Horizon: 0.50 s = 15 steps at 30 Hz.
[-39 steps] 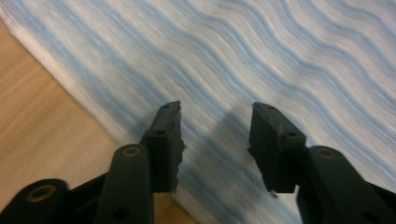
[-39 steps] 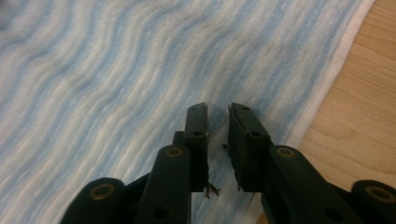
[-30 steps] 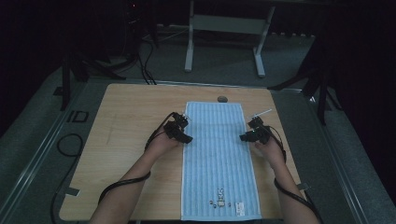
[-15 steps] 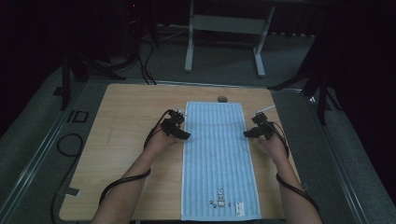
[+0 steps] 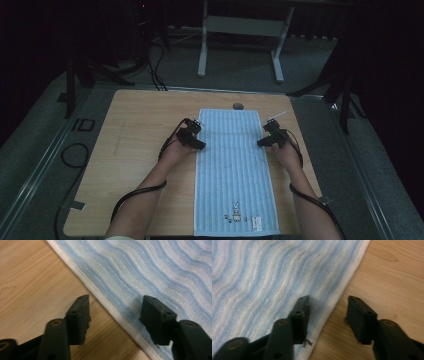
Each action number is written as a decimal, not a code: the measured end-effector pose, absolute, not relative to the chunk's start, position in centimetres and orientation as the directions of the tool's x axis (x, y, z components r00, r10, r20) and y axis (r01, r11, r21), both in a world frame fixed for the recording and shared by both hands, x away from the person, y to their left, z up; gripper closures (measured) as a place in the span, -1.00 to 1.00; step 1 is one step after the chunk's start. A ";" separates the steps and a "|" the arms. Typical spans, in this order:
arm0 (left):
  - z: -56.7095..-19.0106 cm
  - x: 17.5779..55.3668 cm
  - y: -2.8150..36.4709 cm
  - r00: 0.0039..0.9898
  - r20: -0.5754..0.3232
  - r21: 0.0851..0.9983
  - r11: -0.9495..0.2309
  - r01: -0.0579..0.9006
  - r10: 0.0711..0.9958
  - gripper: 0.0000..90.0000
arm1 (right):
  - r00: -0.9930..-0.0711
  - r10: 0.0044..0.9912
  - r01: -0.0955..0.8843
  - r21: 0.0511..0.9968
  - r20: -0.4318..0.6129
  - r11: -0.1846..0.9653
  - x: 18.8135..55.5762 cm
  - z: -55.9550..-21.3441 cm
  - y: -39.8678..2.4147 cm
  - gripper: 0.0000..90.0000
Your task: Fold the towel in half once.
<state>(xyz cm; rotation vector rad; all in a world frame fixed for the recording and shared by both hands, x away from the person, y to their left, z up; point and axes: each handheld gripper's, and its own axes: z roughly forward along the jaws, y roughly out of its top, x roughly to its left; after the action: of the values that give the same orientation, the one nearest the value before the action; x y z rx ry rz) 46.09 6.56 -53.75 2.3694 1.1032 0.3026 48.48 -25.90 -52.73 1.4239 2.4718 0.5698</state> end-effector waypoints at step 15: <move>-53.1 45.5 6.3 0.667 -0.051 0.563 -0.531 0.634 0.743 0.93 | -0.561 0.828 0.728 0.465 -0.019 0.504 47.4 -51.2 -24.7 0.94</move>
<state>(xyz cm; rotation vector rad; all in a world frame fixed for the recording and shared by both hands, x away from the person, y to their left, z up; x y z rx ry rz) 45.48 6.30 -53.07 2.3318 1.0624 0.2628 47.41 -24.71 -51.22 1.3230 2.5091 0.6057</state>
